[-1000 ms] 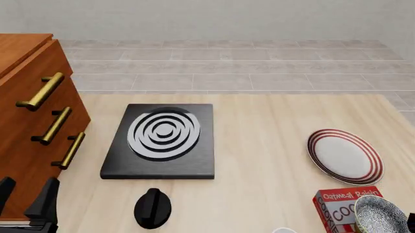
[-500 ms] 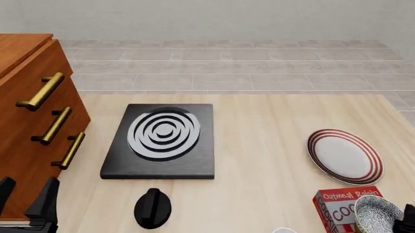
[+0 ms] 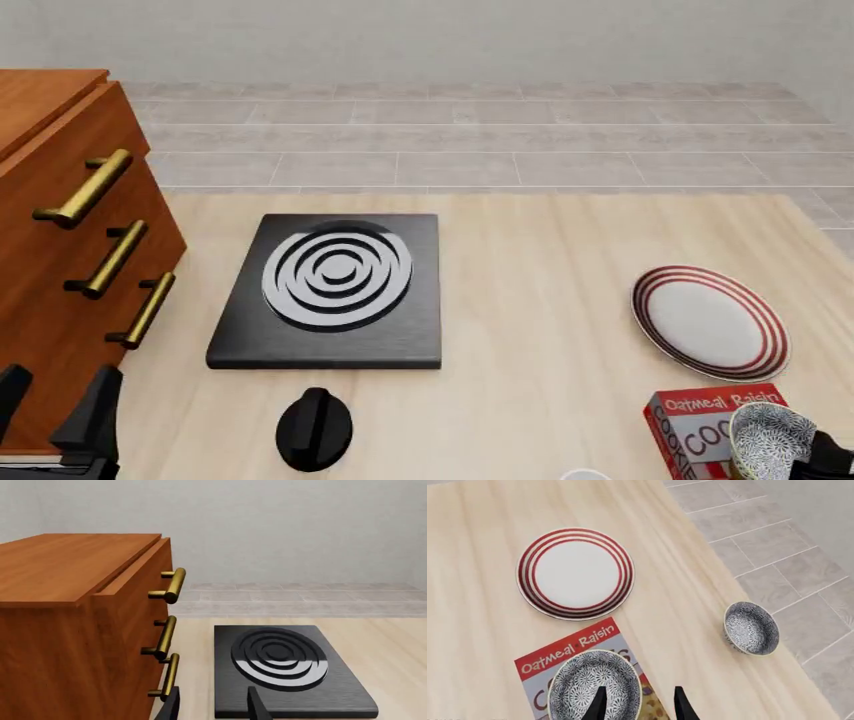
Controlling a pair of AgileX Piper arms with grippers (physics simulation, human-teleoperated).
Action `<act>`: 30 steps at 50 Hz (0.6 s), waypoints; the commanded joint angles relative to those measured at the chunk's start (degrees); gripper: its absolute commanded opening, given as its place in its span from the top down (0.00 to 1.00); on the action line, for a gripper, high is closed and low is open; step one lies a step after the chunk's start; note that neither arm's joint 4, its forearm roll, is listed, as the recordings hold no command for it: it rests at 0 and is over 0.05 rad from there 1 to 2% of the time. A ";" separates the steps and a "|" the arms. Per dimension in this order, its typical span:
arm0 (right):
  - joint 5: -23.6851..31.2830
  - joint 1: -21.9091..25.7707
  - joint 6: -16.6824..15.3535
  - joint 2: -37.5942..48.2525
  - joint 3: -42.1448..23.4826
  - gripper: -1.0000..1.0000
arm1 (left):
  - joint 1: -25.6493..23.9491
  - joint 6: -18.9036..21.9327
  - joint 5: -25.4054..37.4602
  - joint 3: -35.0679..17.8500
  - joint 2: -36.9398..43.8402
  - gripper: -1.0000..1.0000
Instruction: Pick the akita bowl on the cookies box and place it on the plate.
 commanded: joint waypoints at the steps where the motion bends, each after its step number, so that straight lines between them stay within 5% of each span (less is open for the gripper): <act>1: -2.42 0.16 -0.22 1.69 1.88 0.00 | 0.00 0.00 0.00 0.00 0.00 0.00; 30: -10.04 1.07 -0.30 6.85 6.38 0.00 | 0.00 0.00 0.00 0.00 0.00 0.00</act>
